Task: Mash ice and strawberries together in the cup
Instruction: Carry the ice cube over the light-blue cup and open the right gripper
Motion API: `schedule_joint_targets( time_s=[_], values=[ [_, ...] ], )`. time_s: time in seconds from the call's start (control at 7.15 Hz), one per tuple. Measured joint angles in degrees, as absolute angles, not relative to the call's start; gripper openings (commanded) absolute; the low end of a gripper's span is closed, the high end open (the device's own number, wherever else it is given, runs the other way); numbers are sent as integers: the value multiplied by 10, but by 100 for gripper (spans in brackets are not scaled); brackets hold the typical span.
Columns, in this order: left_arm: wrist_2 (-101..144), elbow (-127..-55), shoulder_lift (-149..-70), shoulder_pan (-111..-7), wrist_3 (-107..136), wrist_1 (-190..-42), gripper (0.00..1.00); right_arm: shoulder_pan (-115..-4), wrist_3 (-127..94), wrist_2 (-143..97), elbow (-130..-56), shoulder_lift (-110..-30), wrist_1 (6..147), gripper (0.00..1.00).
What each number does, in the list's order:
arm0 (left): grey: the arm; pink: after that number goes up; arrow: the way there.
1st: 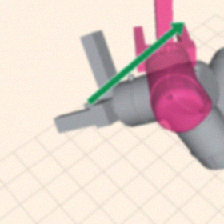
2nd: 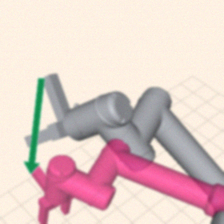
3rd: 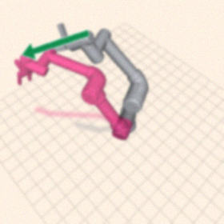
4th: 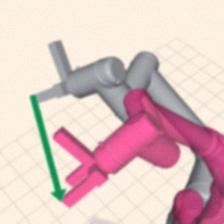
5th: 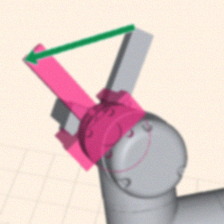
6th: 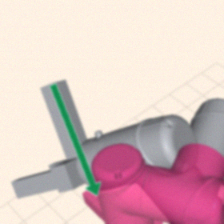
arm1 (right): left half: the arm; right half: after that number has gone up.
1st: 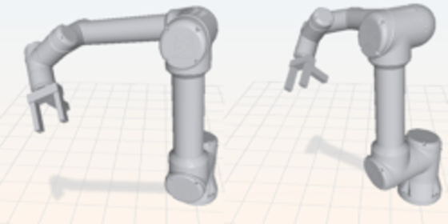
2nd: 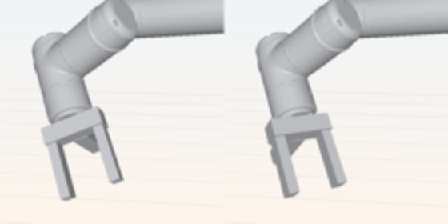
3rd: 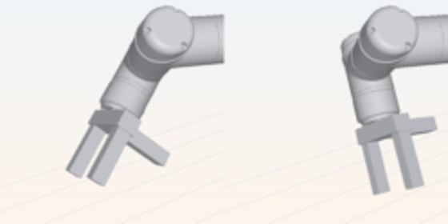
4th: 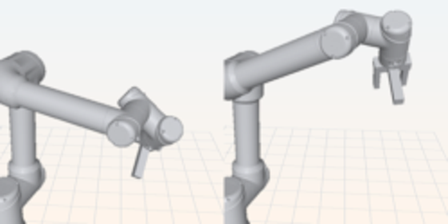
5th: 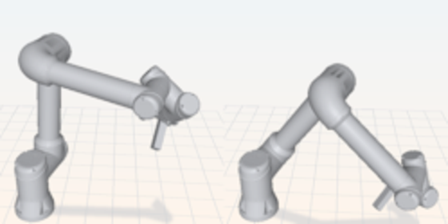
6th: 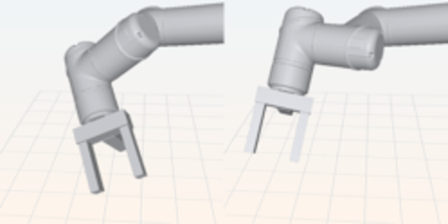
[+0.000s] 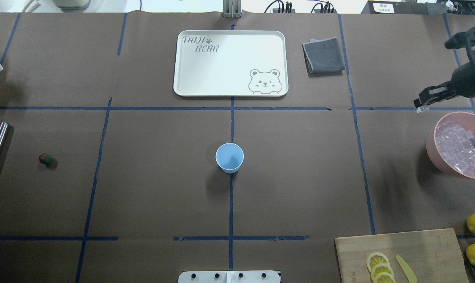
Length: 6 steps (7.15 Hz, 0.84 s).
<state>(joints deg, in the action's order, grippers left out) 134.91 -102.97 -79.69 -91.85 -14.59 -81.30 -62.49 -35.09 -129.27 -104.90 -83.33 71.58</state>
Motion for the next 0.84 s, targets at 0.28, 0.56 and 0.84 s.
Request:
schedule_joint_targets(
  time_s=[0.28,0.56,0.84],
  values=[
    [1350,-1034,-797,-918,-146,-814,100,-525,-510,-1213,-1049,-736,742,0],
    [1351,-1036,-797,-918,-146,-815,100,-439,-615,-1135,-1048,-635,821,0],
    [1351,-1036,-798,-918,-146,-816,100,-354,-712,-1055,-1044,-547,887,0]
  ],
)
